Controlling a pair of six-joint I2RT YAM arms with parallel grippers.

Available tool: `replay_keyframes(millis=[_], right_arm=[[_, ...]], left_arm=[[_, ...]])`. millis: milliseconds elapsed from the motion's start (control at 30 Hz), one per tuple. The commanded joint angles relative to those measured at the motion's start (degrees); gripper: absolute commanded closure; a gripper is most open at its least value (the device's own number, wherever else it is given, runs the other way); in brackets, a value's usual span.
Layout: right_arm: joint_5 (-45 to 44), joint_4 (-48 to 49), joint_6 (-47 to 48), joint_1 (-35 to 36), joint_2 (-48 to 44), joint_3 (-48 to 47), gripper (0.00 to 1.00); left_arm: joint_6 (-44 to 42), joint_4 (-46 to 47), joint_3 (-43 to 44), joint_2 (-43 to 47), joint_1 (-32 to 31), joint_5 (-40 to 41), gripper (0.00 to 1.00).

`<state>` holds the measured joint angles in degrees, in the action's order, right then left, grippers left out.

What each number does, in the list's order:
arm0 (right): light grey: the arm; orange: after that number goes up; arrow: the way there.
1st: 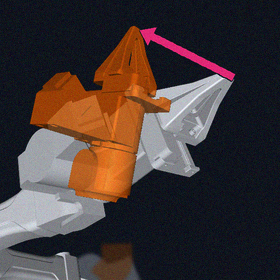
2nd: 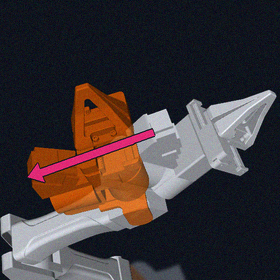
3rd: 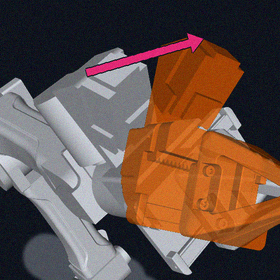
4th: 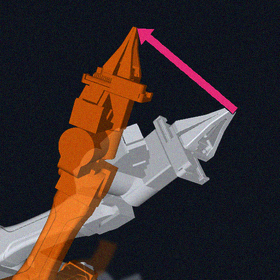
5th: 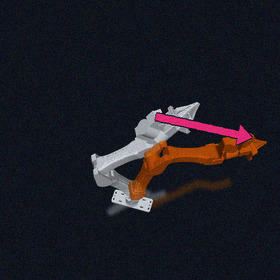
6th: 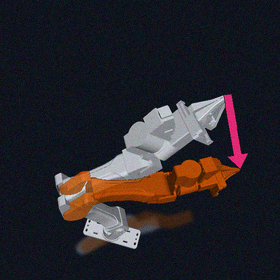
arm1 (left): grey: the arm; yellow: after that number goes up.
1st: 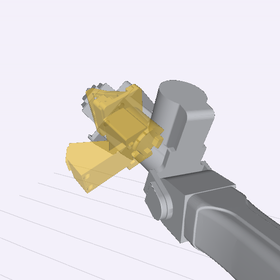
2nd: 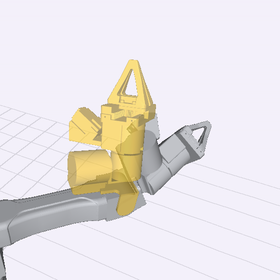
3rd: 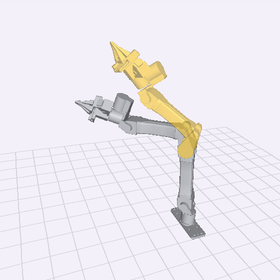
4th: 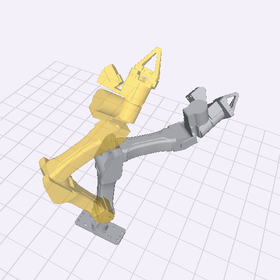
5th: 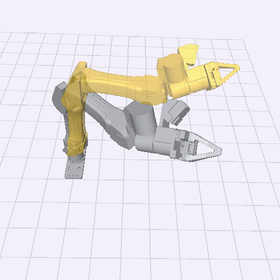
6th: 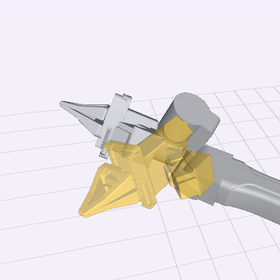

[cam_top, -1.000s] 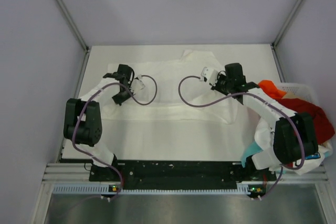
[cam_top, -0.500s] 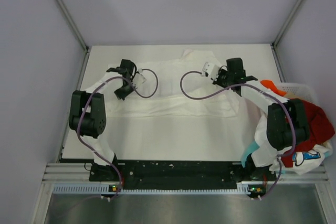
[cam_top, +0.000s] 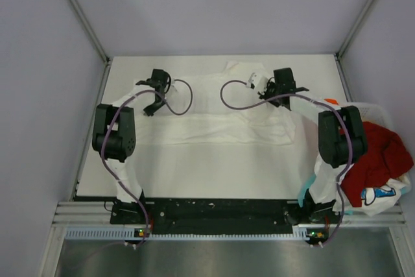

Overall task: Fold and stack the t-shirts
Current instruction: Fold the flattened tshirt in 1/3 of the way

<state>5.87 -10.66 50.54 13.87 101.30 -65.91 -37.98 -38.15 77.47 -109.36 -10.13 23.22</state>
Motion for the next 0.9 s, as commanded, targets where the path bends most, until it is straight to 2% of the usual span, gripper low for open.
replay_keyframes(millis=[0,133,200,267,333,467,567,633,767,867], right_arm=[[-5.6,4.5,-9.8,-1.0,7.3,-9.0,0.83],[-19.0,1.3,-21.5,-1.0,12.8,-19.8,0.5],[-24.7,-5.2,-26.8,-1.1,13.2,-25.6,0.46],[-28.3,-12.7,-35.0,-1.1,10.8,-29.0,0.45],[-27.0,-18.3,-42.0,-1.0,5.7,-27.9,0.45],[-17.4,-20.1,-53.4,-1.0,-8.5,-14.4,0.44],[-13.3,-21.3,-61.4,-1.1,-16.3,-4.5,0.44],[-12.4,-23.2,-65.5,-1.0,-18.9,0.1,0.44],[-17.3,-24.5,-72.3,-1.1,-20.5,8.0,0.44],[-18.9,-23.2,-76.7,-1.0,-18.2,11.1,0.44]], left_arm=[[-1.8,9.7,7.4,-3.0,2.7,5.6,0.65],[-1.8,9.7,15.3,-6.5,6.3,6.7,0.6],[-1.4,7.9,18.0,-6.0,7.4,6.9,0.56],[-1.5,5.0,17.7,-3.4,7.4,4.8,0.53],[-2.2,2.4,14.0,1.8,6.8,-2.2,0.51],[-8.3,-3.8,1.7,12.7,4.8,-16.7,0.46],[-13.8,-7.1,-8.0,17.6,4.3,-25.0,0.39],[-16.2,-7.6,-12.4,18.9,4.3,-25.9,0.27],[-17.8,-5.2,-17.5,18.7,4.2,-24.3,0.26],[-18.9,-0.3,-21.2,18.5,4.3,-21.4,0.29]])
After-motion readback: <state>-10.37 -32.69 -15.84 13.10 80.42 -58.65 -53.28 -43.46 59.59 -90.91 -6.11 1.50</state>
